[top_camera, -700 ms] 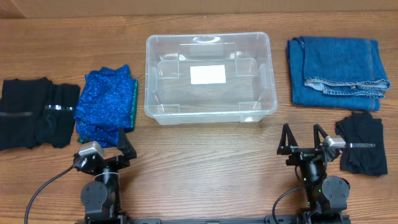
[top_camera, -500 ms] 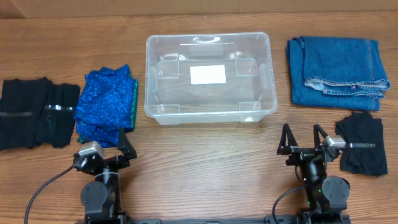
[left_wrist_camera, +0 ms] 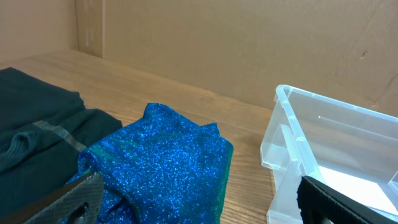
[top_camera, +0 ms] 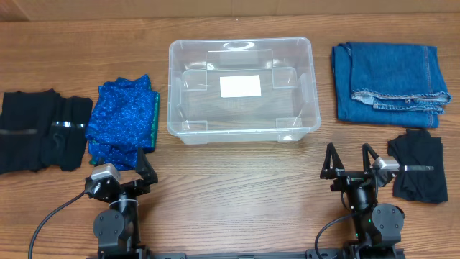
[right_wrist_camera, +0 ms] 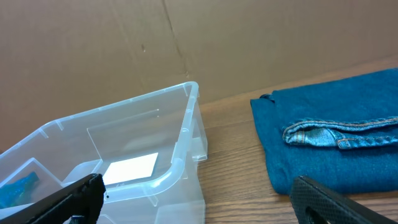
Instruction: Pack container
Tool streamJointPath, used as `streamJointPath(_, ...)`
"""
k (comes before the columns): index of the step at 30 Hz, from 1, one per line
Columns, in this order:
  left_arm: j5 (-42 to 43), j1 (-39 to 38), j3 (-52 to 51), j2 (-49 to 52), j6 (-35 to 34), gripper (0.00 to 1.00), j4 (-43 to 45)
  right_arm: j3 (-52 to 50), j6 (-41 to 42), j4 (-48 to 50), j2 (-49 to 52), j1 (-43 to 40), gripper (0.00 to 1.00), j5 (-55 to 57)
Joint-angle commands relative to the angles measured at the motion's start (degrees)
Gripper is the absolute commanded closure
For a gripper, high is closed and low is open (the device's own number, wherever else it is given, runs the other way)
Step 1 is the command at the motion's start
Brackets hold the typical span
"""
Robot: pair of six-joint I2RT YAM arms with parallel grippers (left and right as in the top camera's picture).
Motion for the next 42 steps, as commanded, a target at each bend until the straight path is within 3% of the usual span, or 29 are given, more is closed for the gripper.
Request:
streamJointPath(1, -0.9, -0.3, -0.2, -0.6, 0.9, 0.00, 0.1, -0.6, -0.4, 0.4, -0.6, -0.2, 0.00, 0.7)
streamJointPath(25, -1.4, -0.3, -0.2, -0.6, 1.3, 0.00, 0.3, -0.6, -0.4, 0.4, -0.6, -0.2, 0.00, 0.7)
streamJointPath(27, 2.8, -0.3, -0.2, -0.6, -2.8, 0.00, 3.2, -0.6, -0.4, 0.4, -0.6, -0.2, 0.00, 0.7)
streamJointPath(33, 5.0, -0.2, 1.7, 0.4, -1.9, 0.00, 4.4, -0.6, -0.4, 0.4, -0.6, -0.2, 0.00, 0.7)
streamJointPath(37, 3.7, 1.6, 9.0, 6.8, -1.9, 0.00, 1.5, -0.6, -0.4, 0.4, -0.6, -0.2, 0.00, 0.7)
streamJointPath(42, 5.5, 7.6, 25.2, 26.0, -1.4, 0.00, -2.5, -0.6, -0.4, 0.4, -0.6, -0.2, 0.00, 0.7)
